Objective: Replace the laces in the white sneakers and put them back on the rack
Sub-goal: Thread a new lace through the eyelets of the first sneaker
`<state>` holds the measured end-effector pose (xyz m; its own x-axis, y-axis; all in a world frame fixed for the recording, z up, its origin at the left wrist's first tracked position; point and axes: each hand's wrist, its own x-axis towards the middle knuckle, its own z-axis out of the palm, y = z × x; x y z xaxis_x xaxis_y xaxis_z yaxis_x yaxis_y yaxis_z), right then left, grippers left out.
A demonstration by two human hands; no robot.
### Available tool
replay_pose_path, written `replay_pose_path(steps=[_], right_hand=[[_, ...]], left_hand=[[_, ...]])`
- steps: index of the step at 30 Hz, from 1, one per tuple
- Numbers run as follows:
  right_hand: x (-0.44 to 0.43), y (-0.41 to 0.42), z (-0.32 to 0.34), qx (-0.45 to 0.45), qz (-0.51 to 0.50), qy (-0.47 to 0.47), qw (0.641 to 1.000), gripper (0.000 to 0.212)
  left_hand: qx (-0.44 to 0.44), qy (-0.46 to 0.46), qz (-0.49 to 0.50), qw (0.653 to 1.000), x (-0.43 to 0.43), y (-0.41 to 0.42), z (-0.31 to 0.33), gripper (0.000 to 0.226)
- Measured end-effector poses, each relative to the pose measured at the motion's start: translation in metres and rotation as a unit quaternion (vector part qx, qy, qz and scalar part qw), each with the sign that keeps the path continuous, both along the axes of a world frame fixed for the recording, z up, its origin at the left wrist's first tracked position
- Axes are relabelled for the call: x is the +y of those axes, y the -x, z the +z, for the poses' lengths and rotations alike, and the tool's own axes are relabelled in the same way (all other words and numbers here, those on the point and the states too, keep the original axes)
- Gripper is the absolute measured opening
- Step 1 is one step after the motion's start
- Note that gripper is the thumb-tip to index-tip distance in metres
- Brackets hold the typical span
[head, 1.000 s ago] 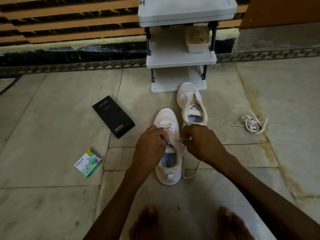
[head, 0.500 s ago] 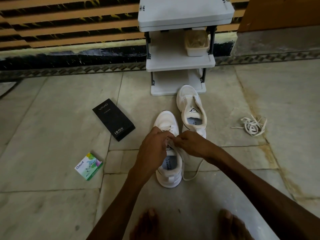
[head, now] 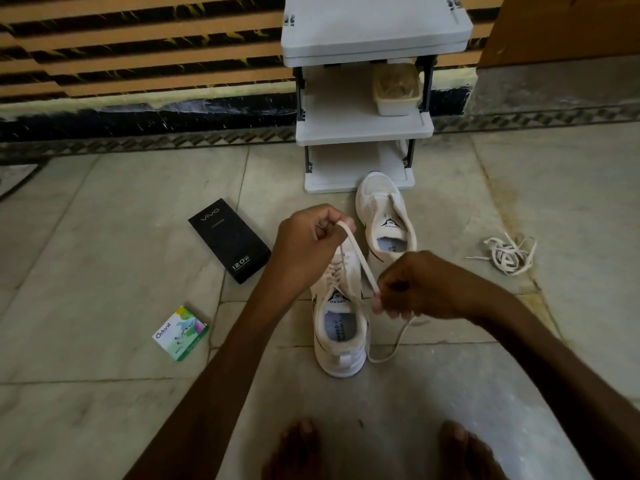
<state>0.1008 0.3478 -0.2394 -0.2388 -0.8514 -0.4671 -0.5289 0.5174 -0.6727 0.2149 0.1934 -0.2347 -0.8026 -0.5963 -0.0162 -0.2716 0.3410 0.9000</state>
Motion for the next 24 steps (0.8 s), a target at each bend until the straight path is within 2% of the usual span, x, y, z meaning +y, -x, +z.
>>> replay_pose_path(steps=[4,8,10,12,14,15,17,19,21,24], right_hand=[[-0.003,-0.009,-0.031,-0.011,0.063,-0.091,0.994,0.01],[-0.005,-0.016,-0.049,-0.001,0.081,-0.153,0.985,0.012],[-0.006,-0.017,-0.046,-0.042,0.051,-0.103,0.993,0.012],[-0.009,-0.018,-0.037,-0.126,-0.043,-0.002,0.991,0.011],[-0.014,-0.022,-0.03,-0.195,-0.167,0.079,0.963,0.008],[-0.017,-0.025,-0.03,-0.208,-0.224,0.101,0.947,0.007],[-0.021,-0.034,-0.038,-0.178,-0.292,0.115,0.933,0.006],[-0.023,-0.041,-0.053,-0.076,-0.292,0.113,0.947,0.006],[-0.023,-0.05,-0.066,-0.012,-0.286,0.128,0.95,0.006],[-0.025,-0.065,-0.078,0.04,-0.305,0.15,0.939,0.009]], left_hand=[[0.005,-0.008,0.012,1.0,0.001,0.0,-0.002,0.013],[0.016,-0.047,0.034,0.998,-0.002,-0.005,-0.005,0.018],[0.012,-0.067,0.038,0.997,-0.004,-0.005,-0.006,0.015],[0.008,-0.084,0.039,0.996,-0.007,-0.006,-0.009,0.015],[-0.027,-0.06,0.029,0.997,-0.011,-0.01,-0.014,0.023],[-0.072,-0.017,0.018,0.997,-0.013,-0.013,-0.018,0.023],[-0.186,0.088,-0.015,0.978,-0.013,-0.021,-0.029,0.016],[-0.266,0.144,-0.038,0.952,-0.007,-0.029,-0.042,0.01],[-0.29,0.156,-0.041,0.943,0.001,-0.035,-0.054,0.013],[-0.26,0.152,-0.005,0.954,0.009,-0.046,-0.066,0.014]])
